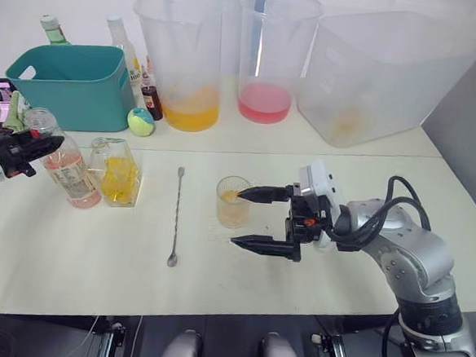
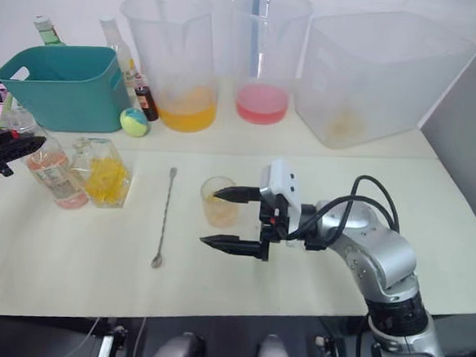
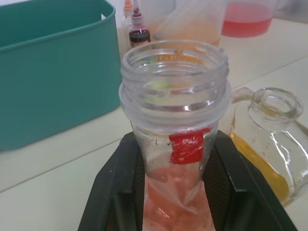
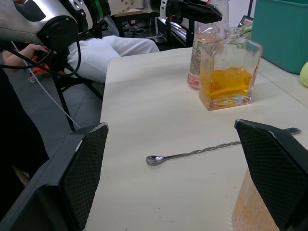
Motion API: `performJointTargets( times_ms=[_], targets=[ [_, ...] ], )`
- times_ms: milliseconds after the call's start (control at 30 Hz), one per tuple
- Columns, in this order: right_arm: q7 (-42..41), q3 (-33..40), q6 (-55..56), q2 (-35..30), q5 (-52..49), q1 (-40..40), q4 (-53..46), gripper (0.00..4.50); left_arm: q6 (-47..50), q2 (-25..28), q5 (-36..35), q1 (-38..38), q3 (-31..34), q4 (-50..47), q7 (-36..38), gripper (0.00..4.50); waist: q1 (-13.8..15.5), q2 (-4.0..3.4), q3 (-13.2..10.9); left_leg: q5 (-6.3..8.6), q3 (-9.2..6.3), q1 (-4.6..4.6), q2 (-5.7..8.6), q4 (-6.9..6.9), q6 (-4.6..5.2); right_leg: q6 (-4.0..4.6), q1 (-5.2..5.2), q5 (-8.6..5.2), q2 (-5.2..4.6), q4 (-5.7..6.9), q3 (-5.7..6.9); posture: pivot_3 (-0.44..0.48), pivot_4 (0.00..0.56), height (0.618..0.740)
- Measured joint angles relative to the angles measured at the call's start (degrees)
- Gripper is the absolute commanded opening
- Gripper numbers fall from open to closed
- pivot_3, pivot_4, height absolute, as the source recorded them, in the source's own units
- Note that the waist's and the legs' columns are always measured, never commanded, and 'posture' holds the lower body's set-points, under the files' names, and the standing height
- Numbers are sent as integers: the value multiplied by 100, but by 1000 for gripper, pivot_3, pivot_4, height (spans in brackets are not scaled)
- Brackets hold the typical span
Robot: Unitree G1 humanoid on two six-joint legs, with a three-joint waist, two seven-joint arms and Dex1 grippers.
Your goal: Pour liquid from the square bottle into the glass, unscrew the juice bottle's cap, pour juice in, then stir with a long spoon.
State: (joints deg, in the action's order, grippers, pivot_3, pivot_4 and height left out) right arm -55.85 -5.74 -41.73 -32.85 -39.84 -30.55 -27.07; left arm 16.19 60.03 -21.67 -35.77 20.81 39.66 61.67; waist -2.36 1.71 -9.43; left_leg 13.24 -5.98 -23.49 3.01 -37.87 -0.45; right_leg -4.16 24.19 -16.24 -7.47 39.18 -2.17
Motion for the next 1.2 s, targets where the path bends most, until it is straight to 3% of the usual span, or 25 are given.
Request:
performJointTargets(
  times_ms=[233, 300, 533, 733, 933, 1033, 1200],
  targets=[
    [261, 75, -143, -81, -126, -1, -44, 4453, -303, -1, 20, -5, 30, 265, 157, 1240, -3, 0, 0, 0, 0, 3, 0, 0, 0, 0, -2, 0, 0, -6, 3, 0, 150, 729],
    [303, 101, -164, -106, -146, -10, -40, 4500, -279, -1, -32, -4, 76, 294, 177, 2180, -10, 0, 0, 0, 0, 4, -1, 0, 1, 0, -1, 0, 0, -5, 3, 0, 150, 729],
    [400, 236, -239, -216, -209, -29, -21, 4500, 243, 83, -390, 324, 458, -63, 346, 4448, -28, 0, 0, 0, -7, 2, -3, 0, 1, 0, 0, 0, 0, -2, 2, 0, 150, 729],
    [561, 795, -380, -588, -484, 201, -139, 4500, 715, 364, -783, 1319, 1278, -720, 460, 4448, -22, 0, 0, 2, -17, 3, -7, 2, 3, 0, 2, 0, 0, -13, -1, 0, 150, 729],
    [833, 1714, -356, -1075, -445, 1432, -239, 4500, 884, 498, -883, 2760, 2379, -1059, 591, 4448, 15, -2, -1, 3, -1, 9, -10, 5, 6, 0, -5, 0, 0, -24, -8, 0, 150, 729],
    [931, 2235, -328, -1125, -447, 1943, -377, 4500, 687, 283, -834, 3386, 2608, -1281, 584, 4448, 45, -3, -2, 4, 3, 18, -15, 6, 6, 0, -14, 0, 0, -26, -11, 0, 150, 729],
    [977, 3487, 162, -1156, -52, 3426, -41, 4500, 213, -548, -551, 4569, 2673, -1493, 378, 4448, 132, 0, 3, 11, 30, 28, -19, 10, 13, 1, -22, 0, -3, -39, -22, 0, 150, 729]
  ],
)
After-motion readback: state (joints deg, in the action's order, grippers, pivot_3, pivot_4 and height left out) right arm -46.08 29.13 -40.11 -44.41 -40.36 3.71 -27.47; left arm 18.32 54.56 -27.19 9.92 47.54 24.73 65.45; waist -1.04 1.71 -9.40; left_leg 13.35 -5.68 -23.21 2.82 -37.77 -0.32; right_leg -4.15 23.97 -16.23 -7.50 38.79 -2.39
